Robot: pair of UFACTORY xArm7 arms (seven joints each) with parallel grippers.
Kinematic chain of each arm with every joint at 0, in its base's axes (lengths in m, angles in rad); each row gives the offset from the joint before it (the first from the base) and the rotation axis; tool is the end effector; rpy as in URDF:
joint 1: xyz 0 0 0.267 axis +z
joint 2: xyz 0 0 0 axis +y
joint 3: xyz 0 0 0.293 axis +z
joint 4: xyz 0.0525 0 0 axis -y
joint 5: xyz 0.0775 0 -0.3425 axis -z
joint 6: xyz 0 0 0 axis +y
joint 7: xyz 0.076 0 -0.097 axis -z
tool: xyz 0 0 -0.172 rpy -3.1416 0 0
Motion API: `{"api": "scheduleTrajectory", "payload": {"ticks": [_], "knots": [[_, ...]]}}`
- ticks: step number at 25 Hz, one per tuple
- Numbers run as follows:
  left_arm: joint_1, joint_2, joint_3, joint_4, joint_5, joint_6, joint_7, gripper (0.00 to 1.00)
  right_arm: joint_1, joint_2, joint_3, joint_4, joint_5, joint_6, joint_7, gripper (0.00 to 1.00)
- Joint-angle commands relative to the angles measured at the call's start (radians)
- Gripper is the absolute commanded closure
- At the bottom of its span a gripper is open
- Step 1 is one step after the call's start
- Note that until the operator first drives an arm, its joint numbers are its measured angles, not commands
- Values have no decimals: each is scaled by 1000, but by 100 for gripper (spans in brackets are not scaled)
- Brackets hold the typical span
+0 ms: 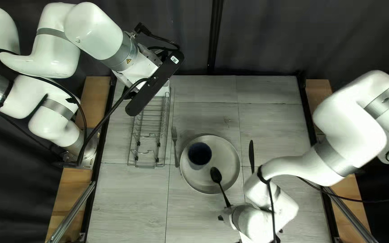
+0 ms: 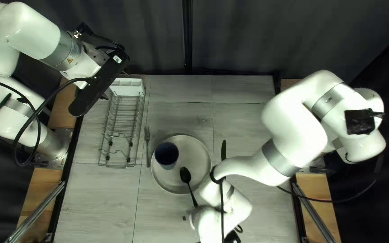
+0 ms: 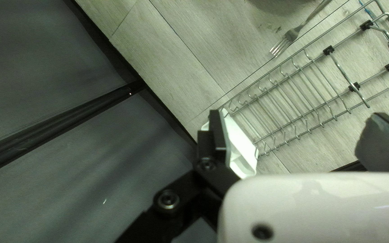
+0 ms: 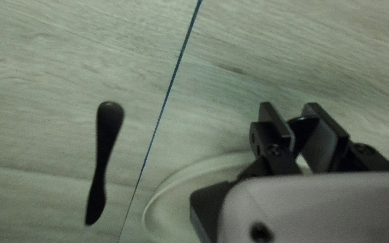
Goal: Pick up and place plate onto table. Place down one fork to the left of the plate. Place spoon and knife to the right of the plate. Place cup above the knife and spoon
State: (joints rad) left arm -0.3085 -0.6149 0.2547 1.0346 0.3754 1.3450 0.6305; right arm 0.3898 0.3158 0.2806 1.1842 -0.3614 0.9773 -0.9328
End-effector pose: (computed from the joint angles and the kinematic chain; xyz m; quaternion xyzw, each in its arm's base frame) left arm 0.3726 0.0745 0.4037 -0.9168 0.3552 -0.1072 0.1480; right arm 0.4327 0.2710 0.1013 0.6135 0.7819 -0.0567 0.0946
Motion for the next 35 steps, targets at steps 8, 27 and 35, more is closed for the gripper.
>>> {"api": "scheduleTrajectory", "payload": {"ticks": [8,27,35], "knots": [[0,0,0,0,0,0,0,0,-58,-288,11,-444,256,-206,-71,100],[0,0,0,0,0,0,0,0,-148,-482,-121,-783,404,-387,-255,100],[0,0,0,0,0,0,0,0,-147,-467,-107,-800,391,-429,-210,100]]}}
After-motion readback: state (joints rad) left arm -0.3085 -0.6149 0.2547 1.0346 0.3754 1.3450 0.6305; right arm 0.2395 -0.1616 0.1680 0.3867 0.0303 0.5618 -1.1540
